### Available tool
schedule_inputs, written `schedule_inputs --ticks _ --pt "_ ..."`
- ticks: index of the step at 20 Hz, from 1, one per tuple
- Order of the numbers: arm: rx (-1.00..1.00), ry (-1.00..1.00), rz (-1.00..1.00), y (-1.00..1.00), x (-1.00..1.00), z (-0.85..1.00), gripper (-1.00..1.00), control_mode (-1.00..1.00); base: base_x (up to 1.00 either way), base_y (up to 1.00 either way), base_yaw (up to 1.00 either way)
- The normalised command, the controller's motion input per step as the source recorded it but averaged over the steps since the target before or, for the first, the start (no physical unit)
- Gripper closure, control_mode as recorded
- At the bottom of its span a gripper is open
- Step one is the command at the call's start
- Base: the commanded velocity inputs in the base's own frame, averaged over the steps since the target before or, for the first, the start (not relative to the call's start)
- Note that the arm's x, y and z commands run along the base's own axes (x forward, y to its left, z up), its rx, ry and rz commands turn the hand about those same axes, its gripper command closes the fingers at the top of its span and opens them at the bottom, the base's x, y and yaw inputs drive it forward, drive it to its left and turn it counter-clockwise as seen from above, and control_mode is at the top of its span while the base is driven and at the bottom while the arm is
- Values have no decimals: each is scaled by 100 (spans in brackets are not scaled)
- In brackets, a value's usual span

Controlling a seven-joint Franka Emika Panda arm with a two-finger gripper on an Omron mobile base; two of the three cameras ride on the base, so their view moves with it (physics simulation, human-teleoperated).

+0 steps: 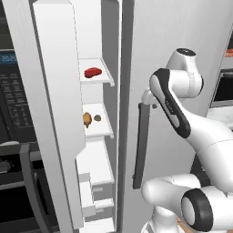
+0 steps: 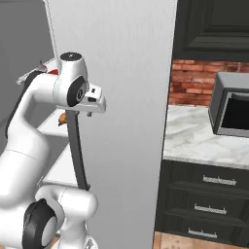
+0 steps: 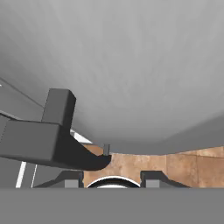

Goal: Take the garlic and steak from the highest rack and move them to the second highest rack where the chicken drumstick and garlic are located, to maximize freezer space. Close the freezer door after rearranging.

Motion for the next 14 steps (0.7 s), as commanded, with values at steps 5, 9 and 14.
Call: schedule_inputs --ticks 5,9,14 --pt "0 0 0 0 0 -1 -100 100 -22 -7 1" --pt "0 0 0 0 0 0 -100 100 -56 -20 16" --pt "0 0 0 0 0 0 -100 100 -31 6 27"
